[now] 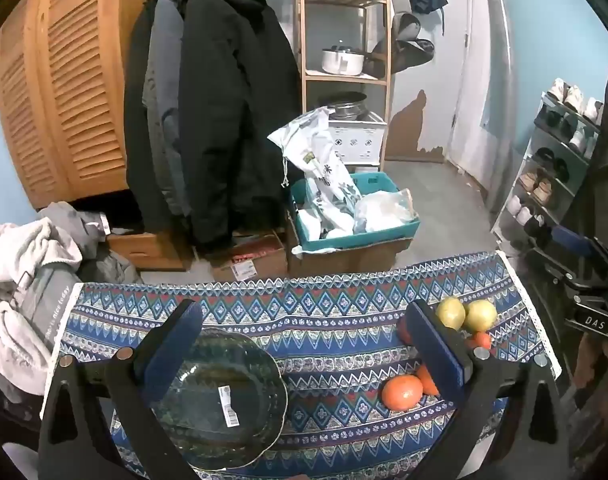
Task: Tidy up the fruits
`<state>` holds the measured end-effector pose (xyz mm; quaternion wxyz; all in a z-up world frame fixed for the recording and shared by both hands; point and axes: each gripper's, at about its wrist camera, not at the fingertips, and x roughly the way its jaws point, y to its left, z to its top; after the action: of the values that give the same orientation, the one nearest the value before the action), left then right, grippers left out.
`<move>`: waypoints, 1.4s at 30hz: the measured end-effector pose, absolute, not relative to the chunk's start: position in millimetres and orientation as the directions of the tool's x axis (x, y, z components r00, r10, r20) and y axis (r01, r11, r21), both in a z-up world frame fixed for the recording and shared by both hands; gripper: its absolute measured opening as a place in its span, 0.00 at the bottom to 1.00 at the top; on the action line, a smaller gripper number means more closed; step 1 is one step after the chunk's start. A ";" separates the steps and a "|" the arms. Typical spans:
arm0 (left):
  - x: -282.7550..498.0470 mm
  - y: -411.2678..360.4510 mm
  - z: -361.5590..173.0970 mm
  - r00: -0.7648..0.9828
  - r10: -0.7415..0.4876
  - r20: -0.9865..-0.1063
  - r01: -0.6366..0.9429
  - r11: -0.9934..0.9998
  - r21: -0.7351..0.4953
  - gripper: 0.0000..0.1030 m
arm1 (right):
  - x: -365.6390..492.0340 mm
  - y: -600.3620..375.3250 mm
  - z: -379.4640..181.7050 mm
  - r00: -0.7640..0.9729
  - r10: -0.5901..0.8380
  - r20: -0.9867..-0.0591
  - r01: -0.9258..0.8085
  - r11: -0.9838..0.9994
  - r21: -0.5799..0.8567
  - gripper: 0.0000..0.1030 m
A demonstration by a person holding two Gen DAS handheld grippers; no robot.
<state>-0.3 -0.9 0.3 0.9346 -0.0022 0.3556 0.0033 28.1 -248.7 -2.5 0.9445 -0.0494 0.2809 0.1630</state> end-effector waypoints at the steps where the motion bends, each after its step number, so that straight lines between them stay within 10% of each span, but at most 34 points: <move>1: -0.8 -1.5 0.7 0.748 0.006 -0.663 -0.008 1.000 0.000 0.99 | 28.0 -248.5 -2.4 0.790 0.278 -0.547 -0.335 0.942 -0.005 0.88; 42: -3.7 -5.3 -0.1 0.761 -0.024 -0.649 0.024 1.000 -0.010 0.99 | 24.2 -246.3 -0.8 0.790 0.282 -0.545 -0.342 0.940 -0.009 0.88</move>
<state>-3.7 -5.3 -0.1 0.9382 -0.0005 0.3458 -0.0129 24.2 -246.3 -0.8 0.9445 -0.0537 0.2789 0.1650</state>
